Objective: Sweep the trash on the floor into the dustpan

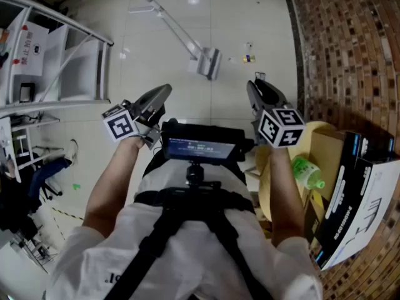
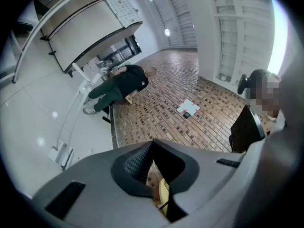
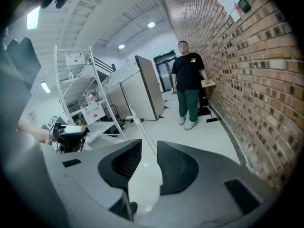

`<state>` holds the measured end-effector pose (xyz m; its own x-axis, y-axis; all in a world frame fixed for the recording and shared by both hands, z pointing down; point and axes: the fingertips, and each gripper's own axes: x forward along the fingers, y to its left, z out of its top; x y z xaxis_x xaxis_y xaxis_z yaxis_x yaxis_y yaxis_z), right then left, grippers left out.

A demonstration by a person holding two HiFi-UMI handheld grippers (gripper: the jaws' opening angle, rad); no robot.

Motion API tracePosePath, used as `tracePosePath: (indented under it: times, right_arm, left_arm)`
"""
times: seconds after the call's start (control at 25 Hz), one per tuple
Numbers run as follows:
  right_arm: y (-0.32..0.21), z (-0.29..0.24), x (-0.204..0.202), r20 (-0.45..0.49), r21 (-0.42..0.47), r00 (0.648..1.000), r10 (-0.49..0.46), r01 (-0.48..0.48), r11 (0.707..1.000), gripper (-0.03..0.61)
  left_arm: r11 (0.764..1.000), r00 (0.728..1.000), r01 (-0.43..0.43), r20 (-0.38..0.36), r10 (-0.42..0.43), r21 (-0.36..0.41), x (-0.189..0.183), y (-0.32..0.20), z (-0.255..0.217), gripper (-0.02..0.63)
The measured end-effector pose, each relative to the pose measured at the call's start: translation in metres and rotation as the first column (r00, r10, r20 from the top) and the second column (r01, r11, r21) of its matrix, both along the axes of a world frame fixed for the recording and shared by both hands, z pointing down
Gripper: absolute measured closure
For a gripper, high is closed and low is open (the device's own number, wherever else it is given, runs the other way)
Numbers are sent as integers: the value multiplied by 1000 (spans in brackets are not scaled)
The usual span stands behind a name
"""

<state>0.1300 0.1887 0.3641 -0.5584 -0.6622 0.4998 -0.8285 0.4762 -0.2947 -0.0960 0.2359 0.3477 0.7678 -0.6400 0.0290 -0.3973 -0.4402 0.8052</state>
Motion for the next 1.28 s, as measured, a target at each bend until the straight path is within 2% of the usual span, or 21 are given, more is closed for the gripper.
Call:
tracePosePath:
  times: [0.16,0.24,0.44,0.6,0.72,0.76,0.88,1.28]
  right_arm:
    - [-30,-25,7,-6,84,1000,-10,11,996,472]
    - [-33,-23,5,-16,97,999,-36,37,995,472]
    - [-12,16,-13,-36,14,994,-103,103,995,459]
    - [-16,25,-38,-40,-7,988,-151,151,988,459]
    - [-29,22,-58,-59,4,982,-181,182,983,454]
    - [-35,20,-66,-68,10,980,-189,190,982,448]
    - [-56,12,-98,-90,32,974,-208,211,977,434]
    - [-160,19,-243,-208,96,930,-304,329,939,332]
  left_arm:
    - [999,999,43,-13,-43,-5,5,-9,-4,614]
    - [998,998,61,-21,-61,-8,9,-11,-3,614]
    - [997,997,76,-32,-77,-35,10,-11,4,614]
    - [991,991,132,-22,-133,-27,-14,-26,3,614]
    - [981,980,189,-48,-191,-43,-39,-44,7,609]
    - [978,976,204,-61,-207,-51,-47,-51,9,568]
    - [967,965,246,-79,-251,-67,-78,-77,17,514]
    - [941,933,319,-137,-333,-114,-173,-198,43,440]
